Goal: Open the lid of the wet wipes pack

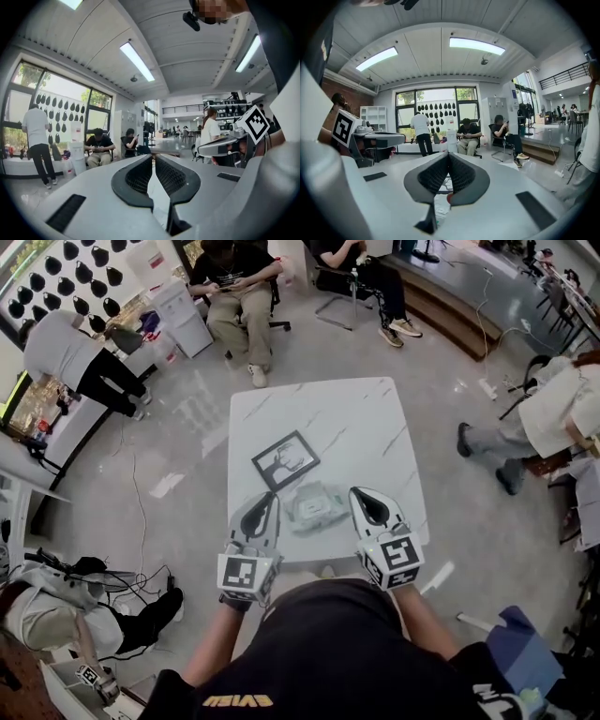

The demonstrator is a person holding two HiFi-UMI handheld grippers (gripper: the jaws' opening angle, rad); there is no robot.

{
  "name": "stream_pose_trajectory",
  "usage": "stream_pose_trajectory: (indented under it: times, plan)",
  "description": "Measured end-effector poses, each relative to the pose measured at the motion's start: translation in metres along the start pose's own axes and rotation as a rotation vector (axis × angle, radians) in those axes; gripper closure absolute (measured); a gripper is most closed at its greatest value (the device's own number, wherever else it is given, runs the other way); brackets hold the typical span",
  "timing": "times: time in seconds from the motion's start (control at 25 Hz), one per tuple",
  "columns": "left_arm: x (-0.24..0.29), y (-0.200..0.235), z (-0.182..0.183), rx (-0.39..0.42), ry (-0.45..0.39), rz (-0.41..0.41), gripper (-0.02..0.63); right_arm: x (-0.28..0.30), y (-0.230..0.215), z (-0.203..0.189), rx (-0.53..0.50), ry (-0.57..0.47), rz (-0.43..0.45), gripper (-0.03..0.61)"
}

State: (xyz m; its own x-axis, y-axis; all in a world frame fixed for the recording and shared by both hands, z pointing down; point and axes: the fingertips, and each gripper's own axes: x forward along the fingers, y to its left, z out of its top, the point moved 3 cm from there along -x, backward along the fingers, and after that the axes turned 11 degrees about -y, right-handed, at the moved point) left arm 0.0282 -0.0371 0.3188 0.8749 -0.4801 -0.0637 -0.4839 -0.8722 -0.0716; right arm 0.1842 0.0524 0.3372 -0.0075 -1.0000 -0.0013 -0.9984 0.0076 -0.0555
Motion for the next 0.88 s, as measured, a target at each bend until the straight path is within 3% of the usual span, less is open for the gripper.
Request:
stream_pose_trajectory:
  times: [0.28, 0.6, 0.88]
  plan:
    - [0.003, 0.001, 0.013, -0.003, -0.049, 0.001, 0.577, -0.004, -0.005, 0.016, -0.028, -0.029, -0.009, 0.577]
    - [-0.002, 0.011, 0.022, 0.009, -0.051, 0.011, 0.577, -0.006, -0.006, 0.042, -0.049, -0.08, -0.017, 0.577]
    - [-0.008, 0.003, 0.019, 0.004, -0.036, 0.017, 0.577, -0.013, -0.002, 0.041, -0.048, -0.079, -0.016, 0.577]
